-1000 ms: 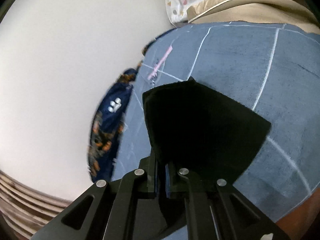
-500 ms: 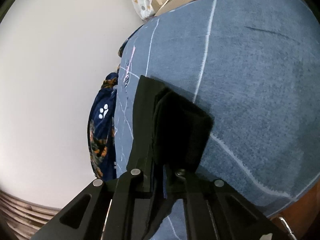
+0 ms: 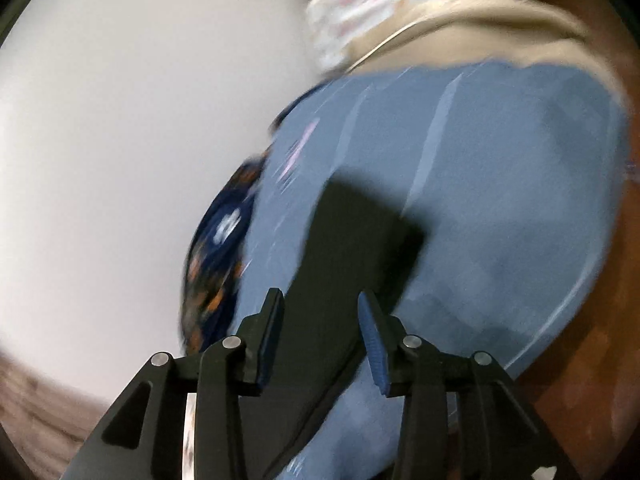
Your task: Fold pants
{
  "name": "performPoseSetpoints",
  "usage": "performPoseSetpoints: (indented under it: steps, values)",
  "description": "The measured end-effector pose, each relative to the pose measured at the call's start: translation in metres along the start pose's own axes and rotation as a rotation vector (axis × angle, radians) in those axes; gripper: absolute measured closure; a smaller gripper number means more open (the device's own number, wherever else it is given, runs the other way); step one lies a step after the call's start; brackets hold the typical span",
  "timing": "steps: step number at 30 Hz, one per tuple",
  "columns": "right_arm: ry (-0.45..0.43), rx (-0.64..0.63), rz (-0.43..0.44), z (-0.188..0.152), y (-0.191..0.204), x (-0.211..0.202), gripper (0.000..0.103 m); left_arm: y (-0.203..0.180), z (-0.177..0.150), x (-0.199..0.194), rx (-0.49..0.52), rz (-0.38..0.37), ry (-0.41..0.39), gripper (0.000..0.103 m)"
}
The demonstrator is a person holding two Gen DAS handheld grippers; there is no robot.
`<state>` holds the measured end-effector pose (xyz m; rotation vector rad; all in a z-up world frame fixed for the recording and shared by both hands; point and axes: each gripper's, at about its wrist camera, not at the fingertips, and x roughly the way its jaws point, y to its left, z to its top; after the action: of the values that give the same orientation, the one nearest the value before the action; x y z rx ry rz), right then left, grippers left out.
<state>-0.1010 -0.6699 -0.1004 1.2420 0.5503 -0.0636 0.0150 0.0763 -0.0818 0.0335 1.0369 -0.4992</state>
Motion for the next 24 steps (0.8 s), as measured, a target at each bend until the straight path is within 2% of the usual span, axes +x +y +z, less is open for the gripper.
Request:
performPoseSetpoints:
  steps: [2,7,9,11,14,17,22,24]
  values:
    - [0.104,-0.067,0.052,-0.026,0.023,0.021,0.063,-0.001,0.0,0.001,0.007,-0.002,-0.001,0.045]
    - [0.398,-0.256,0.063,-0.101,0.083,0.094,0.062,-0.004,-0.001,0.002,0.021,-0.012,-0.006,0.039]
    - [0.498,-0.258,0.073,-0.126,0.095,0.118,0.062,-0.004,-0.001,0.002,0.023,-0.018,-0.009,0.037]
    - [0.586,-0.189,0.13,-0.151,0.097,0.134,0.062,-0.003,-0.002,0.002,0.019,-0.025,-0.012,0.037]
    - [0.628,-0.116,0.118,-0.174,0.092,0.139,0.061,-0.001,-0.001,0.002,0.006,-0.03,-0.017,0.037]
    - [0.639,-0.064,0.071,-0.181,0.081,0.139,0.059,-0.002,-0.001,0.002,0.0,-0.035,-0.02,0.035]
    - [0.603,-0.045,0.042,-0.185,0.074,0.137,0.057,-0.001,-0.001,0.002,-0.004,-0.053,-0.026,0.03]
    - [0.588,-0.061,0.005,-0.186,0.075,0.143,0.055,0.0,-0.001,0.002,-0.006,-0.058,-0.028,0.03]
